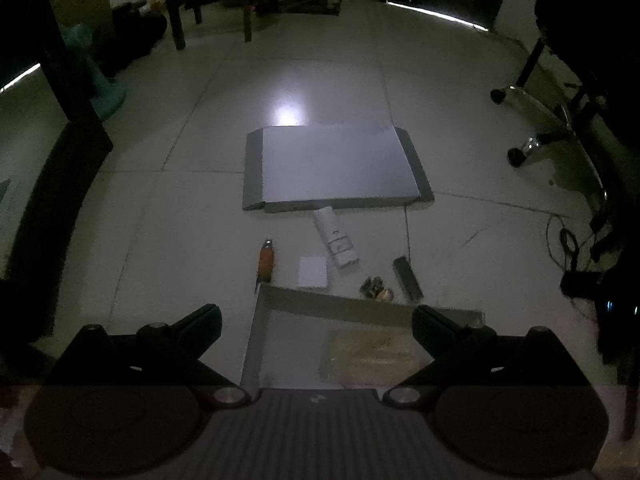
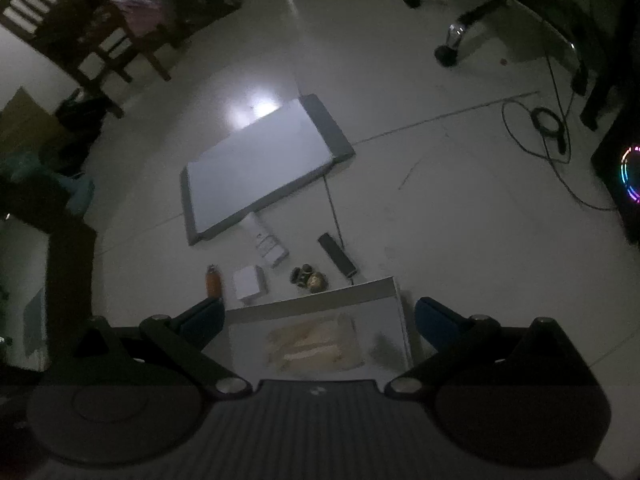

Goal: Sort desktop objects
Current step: 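Move both tools toward the dark marker and the small white box, then grasp the dark marker with the right tool while the left tool approaches the small white box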

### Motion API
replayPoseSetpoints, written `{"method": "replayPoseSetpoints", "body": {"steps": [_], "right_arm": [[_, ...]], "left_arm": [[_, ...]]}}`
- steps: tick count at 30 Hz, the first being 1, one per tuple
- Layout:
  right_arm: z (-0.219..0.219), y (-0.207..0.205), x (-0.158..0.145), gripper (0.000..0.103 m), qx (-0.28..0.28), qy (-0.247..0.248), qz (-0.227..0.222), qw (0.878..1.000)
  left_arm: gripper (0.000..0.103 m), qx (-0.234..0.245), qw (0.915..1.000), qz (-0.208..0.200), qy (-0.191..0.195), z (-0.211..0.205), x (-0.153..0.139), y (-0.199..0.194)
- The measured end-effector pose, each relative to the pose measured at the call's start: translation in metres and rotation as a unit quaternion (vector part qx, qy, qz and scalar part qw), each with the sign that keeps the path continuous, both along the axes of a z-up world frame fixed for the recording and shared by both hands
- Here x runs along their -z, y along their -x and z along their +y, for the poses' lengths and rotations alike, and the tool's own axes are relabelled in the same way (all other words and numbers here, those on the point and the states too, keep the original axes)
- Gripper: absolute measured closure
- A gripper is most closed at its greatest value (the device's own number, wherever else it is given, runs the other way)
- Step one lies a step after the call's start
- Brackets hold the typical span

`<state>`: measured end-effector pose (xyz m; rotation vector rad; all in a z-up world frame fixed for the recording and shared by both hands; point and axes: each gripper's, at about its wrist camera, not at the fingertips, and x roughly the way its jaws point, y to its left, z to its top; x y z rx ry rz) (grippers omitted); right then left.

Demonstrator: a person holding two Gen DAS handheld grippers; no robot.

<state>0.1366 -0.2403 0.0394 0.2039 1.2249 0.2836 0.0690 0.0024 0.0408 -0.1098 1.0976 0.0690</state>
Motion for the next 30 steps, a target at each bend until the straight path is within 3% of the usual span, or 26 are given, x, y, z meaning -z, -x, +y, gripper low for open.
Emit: {"method": "replayPoseSetpoints", "body": {"steps": [18, 30], "right_arm": [[0.030, -0.069, 0.079, 0.000, -0.026, 0.028, 0.021, 0.999], [0.043, -0.108, 0.148, 0.000, -0.095, 0.062, 0.037, 0.993]], "left_arm": [[0.000, 0.025, 0.9994, 0.018, -0.018, -0.013, 0.061, -0.090], [0.000, 0.029, 0.9980, 0.052, -0.019, -0.030, 0.126, -0.134]]}}
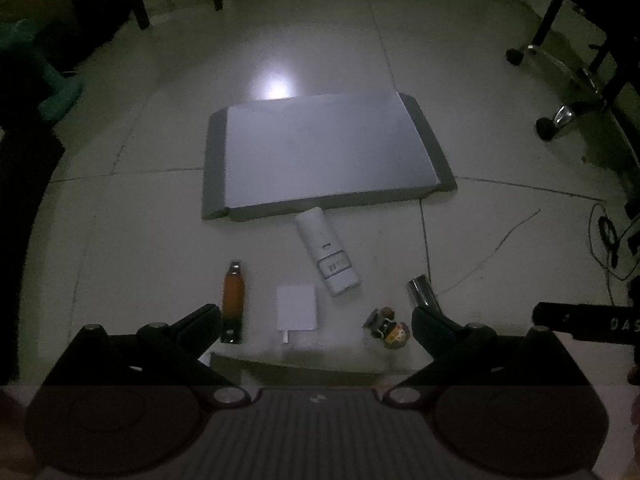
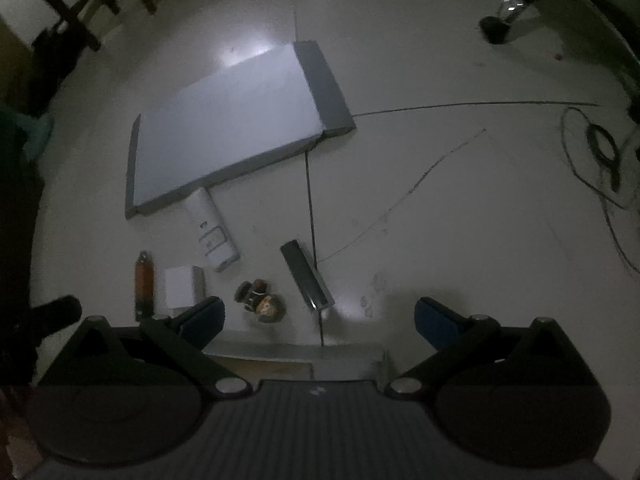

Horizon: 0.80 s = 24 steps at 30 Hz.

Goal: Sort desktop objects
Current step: 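Grasp the dark marker with the right tool while the left tool approaches the small white box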

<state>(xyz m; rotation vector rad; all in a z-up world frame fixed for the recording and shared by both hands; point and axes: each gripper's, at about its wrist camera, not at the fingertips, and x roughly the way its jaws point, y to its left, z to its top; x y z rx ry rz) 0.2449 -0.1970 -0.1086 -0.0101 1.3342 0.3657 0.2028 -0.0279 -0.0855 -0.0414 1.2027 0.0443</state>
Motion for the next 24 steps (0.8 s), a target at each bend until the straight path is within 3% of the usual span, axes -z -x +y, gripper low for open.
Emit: {"method": "replayPoseSetpoints", "body": {"steps": [10, 24], "right_arm": [[0.013, -0.020, 0.051, 0.000, -0.027, 0.012, 0.010, 1.000], [0.045, -0.038, 0.108, 0.000, -0.144, 0.045, -0.002, 0.989]], "left_arm": [[0.000, 0.015, 0.9996, 0.024, 0.007, -0.023, 0.053, -0.033], [0.000, -0.003, 0.9985, 0.054, 0.006, -0.010, 0.110, -0.065]]}}
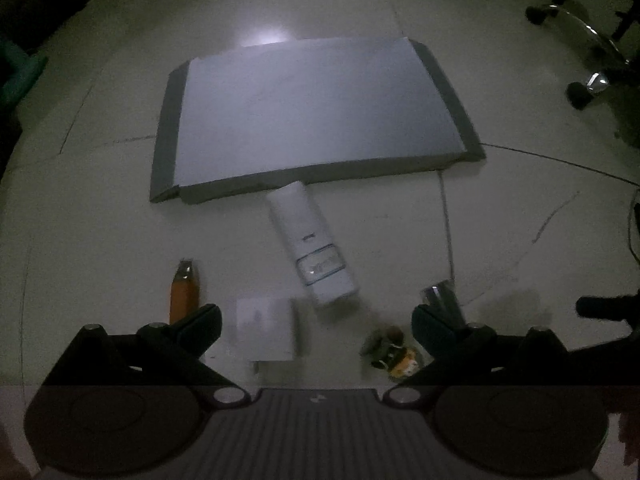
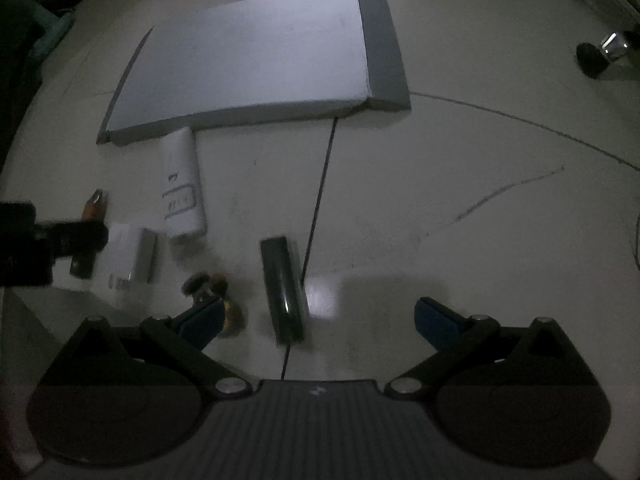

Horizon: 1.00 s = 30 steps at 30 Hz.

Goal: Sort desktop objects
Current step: 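Grasp the dark marker with the right tool while the left tool approaches the small white box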

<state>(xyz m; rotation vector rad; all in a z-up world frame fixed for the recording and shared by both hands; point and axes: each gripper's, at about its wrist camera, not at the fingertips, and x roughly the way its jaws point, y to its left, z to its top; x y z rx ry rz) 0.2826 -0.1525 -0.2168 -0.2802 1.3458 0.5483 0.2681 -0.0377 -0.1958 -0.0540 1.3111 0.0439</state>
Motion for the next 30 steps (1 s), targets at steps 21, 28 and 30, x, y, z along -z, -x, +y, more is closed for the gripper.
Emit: {"method": "replayPoseSetpoints", "body": {"steps": [21, 28, 30], "right_arm": [[0.040, -0.003, 0.070, 0.041, -0.068, 0.035, 0.057, 0.995], [0.050, -0.010, 0.081, 0.045, -0.082, 0.023, 0.079, 0.993], [0.053, -0.011, 0.086, 0.054, -0.090, 0.029, 0.081, 0.992]], "left_arm": [[0.000, -0.011, 0.9983, 0.053, 0.022, 0.040, 0.055, -0.013], [0.000, -0.026, 0.9953, 0.083, 0.043, 0.046, 0.073, -0.019], [0.000, -0.031, 0.9947, 0.085, 0.049, 0.049, 0.076, -0.022]]}}
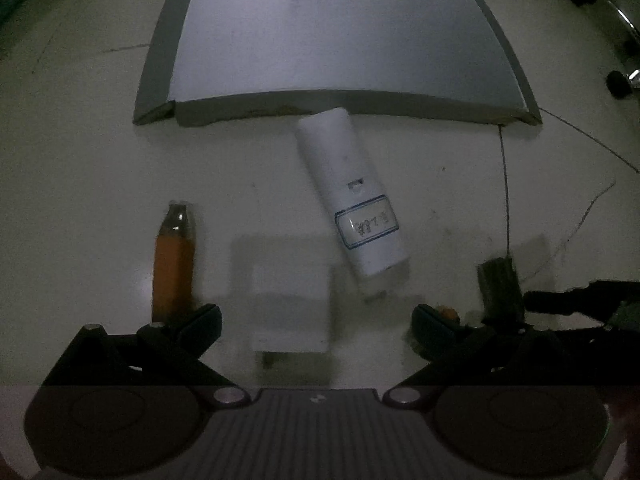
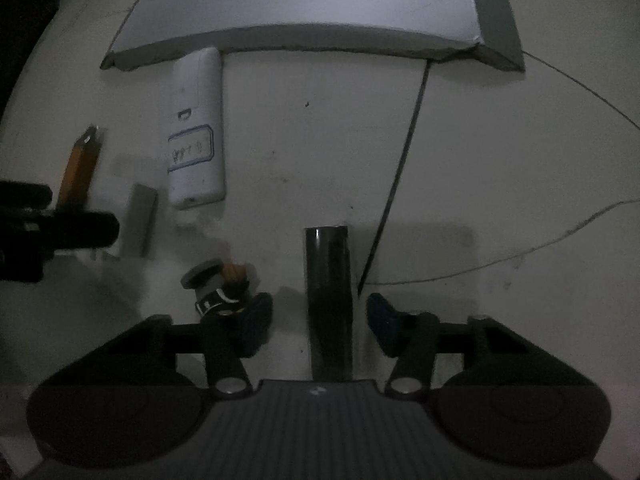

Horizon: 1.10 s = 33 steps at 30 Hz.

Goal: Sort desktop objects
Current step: 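Grasp the dark marker with the right tool while the left tool approaches the small white box, then grasp the small white box with the left tool while the right tool holds the marker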

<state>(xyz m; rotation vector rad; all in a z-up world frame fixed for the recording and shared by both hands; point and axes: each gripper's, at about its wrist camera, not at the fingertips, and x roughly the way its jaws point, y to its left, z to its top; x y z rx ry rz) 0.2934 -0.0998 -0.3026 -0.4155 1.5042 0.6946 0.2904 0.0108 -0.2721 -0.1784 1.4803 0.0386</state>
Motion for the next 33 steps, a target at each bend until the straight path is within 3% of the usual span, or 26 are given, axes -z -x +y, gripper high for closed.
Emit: {"method": "replayPoseSetpoints", "body": {"steps": [2, 13, 15, 17, 20, 33], "right_arm": [[0.001, 0.000, 0.006, 0.070, -0.011, 0.016, 0.003, 1.000], [-0.022, -0.013, 0.003, 0.071, 0.021, 0.003, 0.004, 1.000], [-0.025, -0.012, 0.001, 0.071, 0.023, 0.000, 0.004, 1.000], [-0.028, -0.012, 0.000, 0.071, 0.023, -0.001, 0.004, 1.000], [-0.033, -0.017, 0.000, 0.071, 0.023, -0.002, 0.002, 1.000], [-0.032, -0.018, -0.003, 0.071, 0.034, -0.018, 0.001, 0.999]], "left_arm": [[0.000, -0.005, 1.0000, -0.002, 0.007, 0.002, 0.002, -0.002], [0.000, 0.001, 0.9995, -0.007, 0.029, 0.006, 0.008, -0.002], [0.004, -0.001, 0.9996, 0.001, 0.028, 0.008, 0.012, -0.003], [0.018, -0.002, 0.9994, 0.013, 0.031, 0.009, 0.017, -0.004], [0.030, -0.003, 0.9991, 0.020, 0.037, 0.011, 0.023, -0.004], [0.032, -0.001, 0.9993, 0.032, -0.019, -0.006, 0.045, -0.007]]}}
